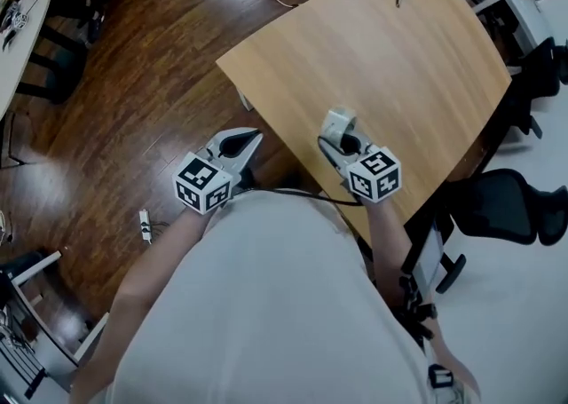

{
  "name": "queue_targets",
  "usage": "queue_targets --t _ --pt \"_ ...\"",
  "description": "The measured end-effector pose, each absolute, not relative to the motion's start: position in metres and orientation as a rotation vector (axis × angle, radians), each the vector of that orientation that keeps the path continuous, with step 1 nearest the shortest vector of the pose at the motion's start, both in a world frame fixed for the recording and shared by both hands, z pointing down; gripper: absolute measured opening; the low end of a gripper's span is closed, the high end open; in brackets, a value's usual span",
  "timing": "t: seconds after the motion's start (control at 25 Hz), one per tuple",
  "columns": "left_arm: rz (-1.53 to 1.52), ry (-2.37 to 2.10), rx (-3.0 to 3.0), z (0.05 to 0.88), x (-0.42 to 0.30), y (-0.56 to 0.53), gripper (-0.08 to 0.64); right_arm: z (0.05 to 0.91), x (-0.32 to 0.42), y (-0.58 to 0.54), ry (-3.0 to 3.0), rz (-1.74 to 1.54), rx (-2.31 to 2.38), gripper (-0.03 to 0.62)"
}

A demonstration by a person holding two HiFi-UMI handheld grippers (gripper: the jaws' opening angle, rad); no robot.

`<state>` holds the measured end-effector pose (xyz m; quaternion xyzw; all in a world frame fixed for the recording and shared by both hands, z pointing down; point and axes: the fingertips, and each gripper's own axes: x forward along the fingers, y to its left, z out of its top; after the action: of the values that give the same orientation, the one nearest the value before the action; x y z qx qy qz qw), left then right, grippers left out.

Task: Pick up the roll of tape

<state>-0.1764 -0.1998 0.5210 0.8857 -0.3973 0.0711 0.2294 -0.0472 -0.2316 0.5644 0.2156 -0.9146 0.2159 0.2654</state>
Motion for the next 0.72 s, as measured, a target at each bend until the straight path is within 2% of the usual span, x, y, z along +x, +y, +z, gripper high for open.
queue_targets --t 0.32,0.72 --pt "0.228 -0.938 2.535 0.506 -0.138 -0.209 0.006 0.5 -0.036 -0.223 -2.682 0.637 0.71 0.109" --pt "0.226 -0.798 2.617 0.49 -0.097 -0.208 0.006 0.458 -0.006 -0.206 -2.848 0.679 0.861 0.107"
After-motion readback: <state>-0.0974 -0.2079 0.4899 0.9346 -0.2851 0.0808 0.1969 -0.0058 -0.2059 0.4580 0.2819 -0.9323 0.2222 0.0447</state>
